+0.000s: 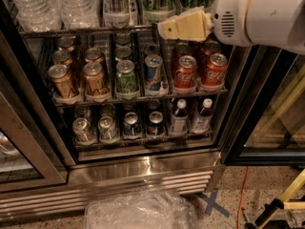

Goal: Pick green can from top shelf of fridge

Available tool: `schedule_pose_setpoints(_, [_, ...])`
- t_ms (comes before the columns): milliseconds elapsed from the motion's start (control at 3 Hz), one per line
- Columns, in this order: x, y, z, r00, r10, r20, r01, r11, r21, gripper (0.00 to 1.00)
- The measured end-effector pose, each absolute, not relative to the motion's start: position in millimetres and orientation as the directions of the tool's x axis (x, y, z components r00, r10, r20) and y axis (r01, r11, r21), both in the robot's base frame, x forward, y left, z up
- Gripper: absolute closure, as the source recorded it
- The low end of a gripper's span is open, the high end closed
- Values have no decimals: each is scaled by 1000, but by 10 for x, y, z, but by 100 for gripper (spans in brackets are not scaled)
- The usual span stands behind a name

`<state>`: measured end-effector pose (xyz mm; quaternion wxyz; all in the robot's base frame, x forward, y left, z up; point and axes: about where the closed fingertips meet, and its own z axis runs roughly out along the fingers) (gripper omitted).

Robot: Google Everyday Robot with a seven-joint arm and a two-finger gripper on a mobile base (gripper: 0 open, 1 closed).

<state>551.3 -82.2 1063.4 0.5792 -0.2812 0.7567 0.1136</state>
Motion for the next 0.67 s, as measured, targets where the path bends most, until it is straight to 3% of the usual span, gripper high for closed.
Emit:
schedule_pose_setpoints(333, [5609, -844, 10605, -165, -288, -943, -537, 829, -158, 29])
schedule_pose_setpoints(667, [5715, -929, 10607, -158, -285, -945, -504, 846, -170, 28])
